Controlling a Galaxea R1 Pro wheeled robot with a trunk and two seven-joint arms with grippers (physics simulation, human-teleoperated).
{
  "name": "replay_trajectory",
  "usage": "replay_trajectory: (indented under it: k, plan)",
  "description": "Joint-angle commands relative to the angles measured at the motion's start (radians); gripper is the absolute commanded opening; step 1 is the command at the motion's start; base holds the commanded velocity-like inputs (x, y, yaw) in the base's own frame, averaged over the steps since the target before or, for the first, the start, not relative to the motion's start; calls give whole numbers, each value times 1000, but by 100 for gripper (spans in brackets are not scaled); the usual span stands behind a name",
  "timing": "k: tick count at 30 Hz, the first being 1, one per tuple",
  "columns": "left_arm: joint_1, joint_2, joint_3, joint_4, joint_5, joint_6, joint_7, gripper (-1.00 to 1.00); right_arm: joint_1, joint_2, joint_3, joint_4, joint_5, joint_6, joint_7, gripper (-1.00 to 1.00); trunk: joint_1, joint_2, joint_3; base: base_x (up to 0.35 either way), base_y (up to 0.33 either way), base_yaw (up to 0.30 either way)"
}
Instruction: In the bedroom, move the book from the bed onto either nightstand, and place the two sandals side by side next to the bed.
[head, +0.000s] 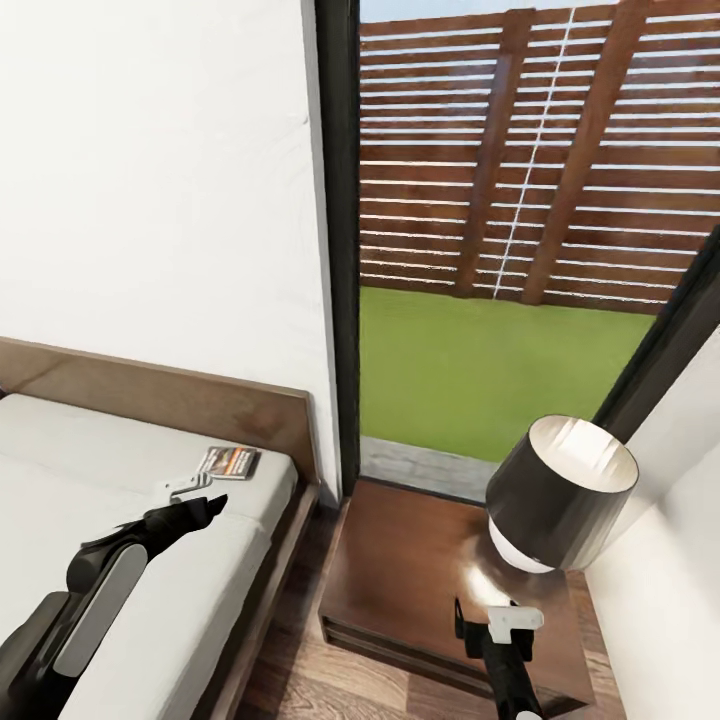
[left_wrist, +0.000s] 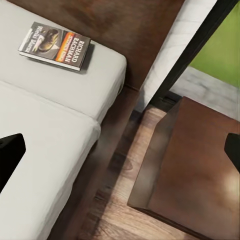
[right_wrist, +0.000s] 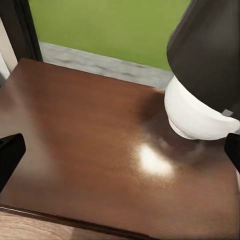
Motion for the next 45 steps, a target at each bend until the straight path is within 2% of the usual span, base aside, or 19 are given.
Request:
replay_trajectory:
  k: [1, 12, 13, 14, 16, 18, 21, 22, 24, 25, 27, 28, 31, 34, 36, 37, 43, 44, 45]
  plan:
    - [-1, 1, -2, -1, 11, 2, 10, 100, -1, 0, 2, 0, 3, -1, -7, 100, 1, -2, -2, -2, 1, -34]
    - [-1, 1, -4, -1, 13, 2, 12, 100, -1, 0, 2, 0, 4, -1, -7, 100, 1, -2, -2, -1, 0, -8]
    - [-2, 0, -4, 30, -8, 3, 13, 100, -1, -1, 2, -1, 5, -1, -7, 100, 1, -2, -2, 0, 0, 0]
    - [-22, -2, -4, 130, -66, 4, 7, 100, -1, -1, 2, -1, 6, -1, -8, 100, 1, -2, -2, 0, 0, 0]
    - [-48, -3, -4, 172, -82, 5, 4, 100, -1, -1, 2, -1, 6, -1, -8, 100, 1, -2, -2, 0, 0, 0]
    - [-99, -11, -4, 239, -98, 7, 1, 100, -1, -1, 2, -1, 6, -1, -8, 100, 1, -2, -2, 0, 0, 0]
    - [-200, -37, -6, 369, -118, 8, -1, 100, -1, -1, 2, -1, 6, -1, -8, 100, 1, -2, -2, 0, 0, 0]
    - [-245, -46, -7, 427, -132, 8, -1, 100, -1, -1, 2, -1, 6, -1, -8, 100, 1, -2, -2, 0, 0, 0]
    - [-293, -56, -8, 489, -154, 9, -1, 100, -1, -1, 2, -1, 6, -1, -8, 100, 1, -2, -2, 0, 0, 0]
    - [-343, -65, -8, 554, -181, 9, -2, 100, -1, -1, 2, -1, 6, -1, -8, 100, 1, -2, -2, 0, 0, 0]
    - [-396, -73, -9, 619, -212, 9, -2, 100, -1, -1, 2, -1, 6, -1, -8, 100, 1, -2, -2, 0, 0, 0]
    - [-448, -80, -9, 681, -245, 10, -3, 100, -1, -1, 2, -1, 6, -1, -7, 100, 1, -2, -2, 0, 0, 0]
    - [-521, -85, -9, 764, -289, 10, -4, 100, -1, -1, 2, -1, 7, -1, -7, 100, 1, -2, -2, 0, 0, 0]
    - [-599, -89, -10, 834, -329, 11, -4, 100, -1, -1, 3, -1, 7, 0, -7, 100, 1, -2, -2, 0, 0, 0]
    - [-630, -89, -10, 852, -341, 13, -4, 100, -1, -1, 3, -1, 7, 0, -7, 100, 1, -2, -2, 0, 0, 0]
    - [-678, -87, -10, 872, -361, 15, -5, 100, -1, -1, 3, -1, 7, 0, -8, 100, 1, -2, -2, 0, 0, 0]
    - [-720, -85, -10, 877, -395, 18, -4, 100, -1, -1, 4, -1, 7, 1, -8, 100, 1, -2, -2, 0, 0, 0]
    - [-732, -82, -10, 868, -419, 21, -5, 100, -1, 0, 3, -1, 7, 3, -9, 100, 1, -2, -2, 0, 0, 0]
    - [-733, -82, -10, 865, -420, 21, -5, 100, -1, 0, 3, -1, 7, 3, -9, 100, 1, -2, -2, 0, 0, 0]
